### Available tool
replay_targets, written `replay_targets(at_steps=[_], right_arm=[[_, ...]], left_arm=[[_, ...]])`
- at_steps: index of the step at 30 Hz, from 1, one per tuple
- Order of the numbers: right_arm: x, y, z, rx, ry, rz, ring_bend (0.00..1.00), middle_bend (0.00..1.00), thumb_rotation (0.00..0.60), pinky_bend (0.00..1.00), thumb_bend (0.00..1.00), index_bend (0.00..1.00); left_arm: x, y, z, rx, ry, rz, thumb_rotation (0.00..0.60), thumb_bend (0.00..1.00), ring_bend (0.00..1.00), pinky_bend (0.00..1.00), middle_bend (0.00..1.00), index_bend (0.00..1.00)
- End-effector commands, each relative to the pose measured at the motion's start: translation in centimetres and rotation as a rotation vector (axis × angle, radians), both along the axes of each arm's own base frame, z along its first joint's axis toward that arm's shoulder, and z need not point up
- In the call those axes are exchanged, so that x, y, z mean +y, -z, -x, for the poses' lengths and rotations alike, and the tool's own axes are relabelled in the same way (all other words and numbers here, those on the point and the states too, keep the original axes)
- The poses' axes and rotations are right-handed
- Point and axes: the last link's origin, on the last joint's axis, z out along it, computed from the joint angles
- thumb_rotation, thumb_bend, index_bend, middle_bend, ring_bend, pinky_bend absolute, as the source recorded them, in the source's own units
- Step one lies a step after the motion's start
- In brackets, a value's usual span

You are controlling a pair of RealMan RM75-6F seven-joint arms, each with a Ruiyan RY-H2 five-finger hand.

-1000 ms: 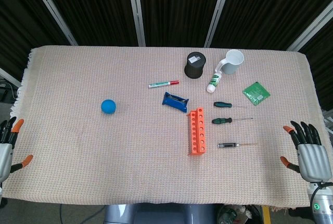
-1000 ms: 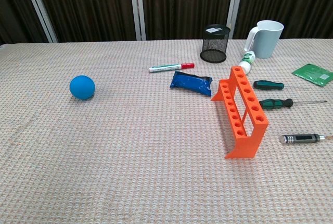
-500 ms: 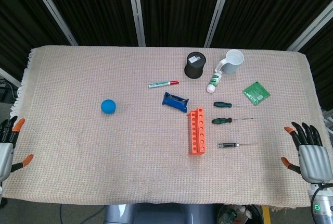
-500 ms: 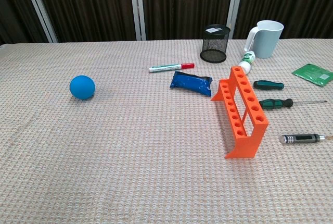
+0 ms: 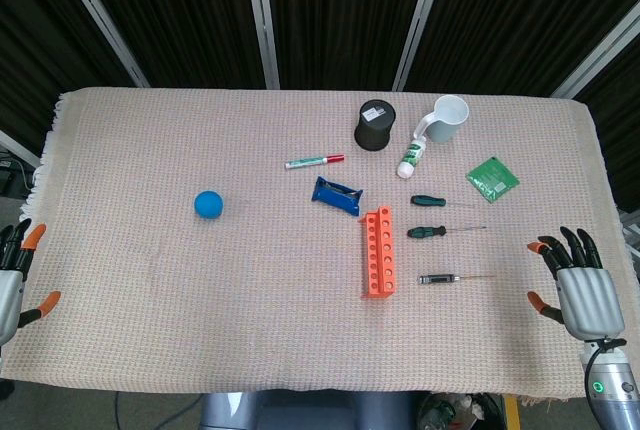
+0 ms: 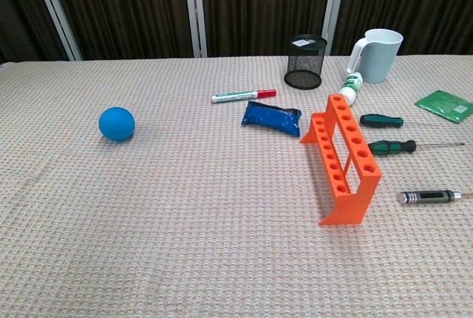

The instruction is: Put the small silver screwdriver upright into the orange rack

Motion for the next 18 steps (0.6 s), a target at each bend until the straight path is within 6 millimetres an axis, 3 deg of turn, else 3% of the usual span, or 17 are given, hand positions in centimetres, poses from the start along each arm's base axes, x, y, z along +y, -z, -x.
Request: replay_targets(at_steps=[1,8,18], right_arm=[[-1.2,0.2,-1.3,0.050,-0.037,-0.036,0.08,0.22,0.600,0.03,0.15,0.30],[-4.2,2.3,-5.0,0.146,-0.095,-0.134,0.06,0.21,0.600,0.03,0.15,0.36],[-5.6,5.1,-7.1,0.203,-0.076,-0.234,0.02,0.18,0.600,0.03,0.18,0.41]], left_arm=[[0.2,-0.1,-0.1,0.003,0.007,0.001,0.600,0.19,0.00,0.00,0.00,0.08],[1.0,-0.4,-0.3,0.014,0.027,0.005,0.600,0.19,0.00,0.00,0.00,0.09],[1.9,-0.9,-0.2,0.021,0.035,-0.009,0.600,0.19,0.00,0.00,0.00,0.10]])
